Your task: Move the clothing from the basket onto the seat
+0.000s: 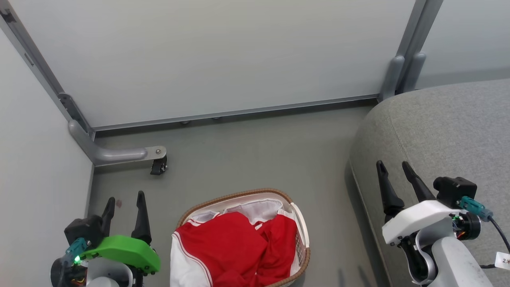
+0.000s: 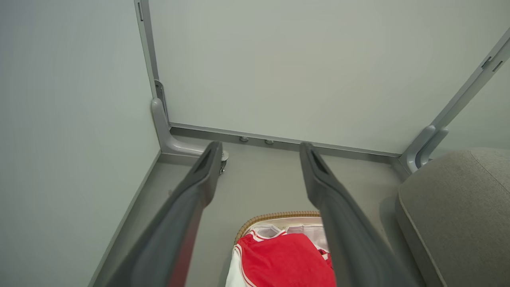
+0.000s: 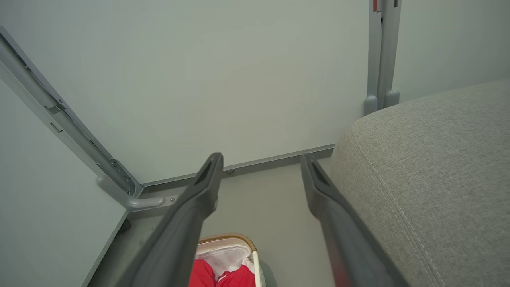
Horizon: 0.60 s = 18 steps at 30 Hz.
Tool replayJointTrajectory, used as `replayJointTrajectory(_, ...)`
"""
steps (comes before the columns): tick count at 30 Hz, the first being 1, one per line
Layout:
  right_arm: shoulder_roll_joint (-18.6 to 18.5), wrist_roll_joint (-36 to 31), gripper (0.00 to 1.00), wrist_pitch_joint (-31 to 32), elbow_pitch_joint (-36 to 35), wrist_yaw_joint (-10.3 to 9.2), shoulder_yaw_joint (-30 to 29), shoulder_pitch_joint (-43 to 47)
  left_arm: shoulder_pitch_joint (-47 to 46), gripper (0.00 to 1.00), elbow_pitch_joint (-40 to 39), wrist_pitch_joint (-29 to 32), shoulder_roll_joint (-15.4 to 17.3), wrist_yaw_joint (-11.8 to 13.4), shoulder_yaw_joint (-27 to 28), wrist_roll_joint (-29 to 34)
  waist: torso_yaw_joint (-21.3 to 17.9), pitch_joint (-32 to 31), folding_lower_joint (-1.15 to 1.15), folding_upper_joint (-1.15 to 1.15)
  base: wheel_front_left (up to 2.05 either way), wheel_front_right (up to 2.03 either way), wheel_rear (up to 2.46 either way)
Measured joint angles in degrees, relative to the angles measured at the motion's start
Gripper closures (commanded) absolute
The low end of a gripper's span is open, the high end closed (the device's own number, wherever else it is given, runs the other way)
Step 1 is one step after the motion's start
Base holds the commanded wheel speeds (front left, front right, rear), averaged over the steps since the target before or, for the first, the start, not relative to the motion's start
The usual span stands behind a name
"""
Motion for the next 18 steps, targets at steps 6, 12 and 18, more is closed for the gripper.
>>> replayJointTrajectory(6,0.2,-3.6,0.00,-0.9,0.3,0.00,-0.1,0.3,0.8,0.00,0.1,-0.7,-0.2,0.0,0.1,3.0,0.0,-0.1,0.00,0.00,0.00,0.00,0.00)
replayJointTrajectory(12,0.5,-6.5,0.00,-1.7,1.1,0.00,-0.2,0.5,1.7,0.00,0.2,-1.6,-0.7,-0.2,0.2,6.1,0.0,-0.3,0.00,0.00,0.00,0.00,0.00)
replayJointTrajectory(18,0.8,-9.5,0.00,-2.4,2.1,0.00,0.1,0.5,1.9,0.00,0.7,-2.3,-1.4,-0.9,0.4,9.0,0.0,-0.3,0.00,0.00,0.00,0.00,0.00)
